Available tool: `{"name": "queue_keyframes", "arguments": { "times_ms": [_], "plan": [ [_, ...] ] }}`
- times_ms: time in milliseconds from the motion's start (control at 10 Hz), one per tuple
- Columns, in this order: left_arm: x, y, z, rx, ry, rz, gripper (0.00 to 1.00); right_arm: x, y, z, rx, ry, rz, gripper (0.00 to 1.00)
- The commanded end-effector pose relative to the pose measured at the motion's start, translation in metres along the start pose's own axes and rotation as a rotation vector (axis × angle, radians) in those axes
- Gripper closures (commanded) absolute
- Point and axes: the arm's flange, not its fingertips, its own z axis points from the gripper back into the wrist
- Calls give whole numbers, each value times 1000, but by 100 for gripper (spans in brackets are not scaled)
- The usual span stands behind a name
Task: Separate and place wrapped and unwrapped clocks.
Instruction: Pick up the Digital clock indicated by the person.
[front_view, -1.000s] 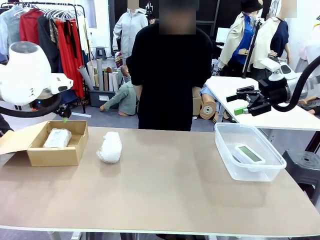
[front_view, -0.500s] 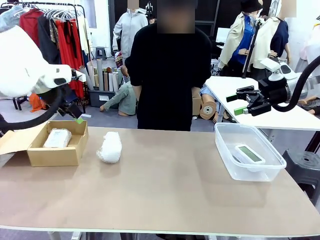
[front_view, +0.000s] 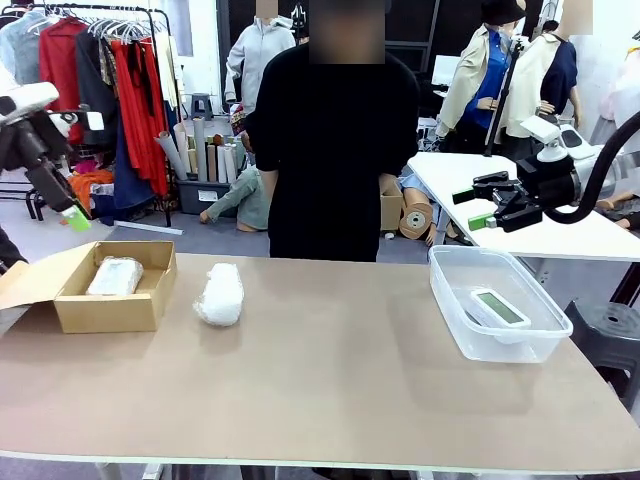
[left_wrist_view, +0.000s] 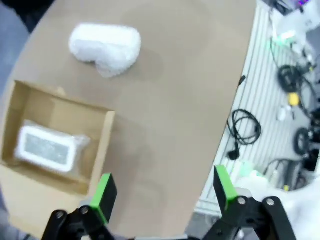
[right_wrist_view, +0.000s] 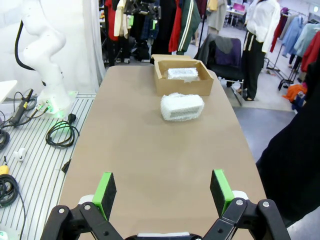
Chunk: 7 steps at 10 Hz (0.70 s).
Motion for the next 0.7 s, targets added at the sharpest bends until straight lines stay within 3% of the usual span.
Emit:
{"name": "queue_keyframes", "arguments": {
  "times_ms": [0, 100, 200, 300, 400, 600],
  "plan": [
    [8, 27, -3, -52, -135, -188, 0, 2, 0, 1, 0, -1, 4, 0],
    [4, 35, -6, -83, -238, -248, 0, 2, 0, 1, 0, -1, 4, 0],
    [-2, 42, -14, -34, -365, -304, 0, 2, 0, 1, 0, -1, 4, 0],
    [-5, 47, -20, -38, -441, -303, 0, 2, 0, 1, 0, -1, 4, 0],
    [4, 35, -6, -8, -233, -235, 0, 2, 0, 1, 0, -1, 4, 0],
    [4, 35, -6, -8, -233, -235, 0, 2, 0, 1, 0, -1, 4, 0]
  ]
}}
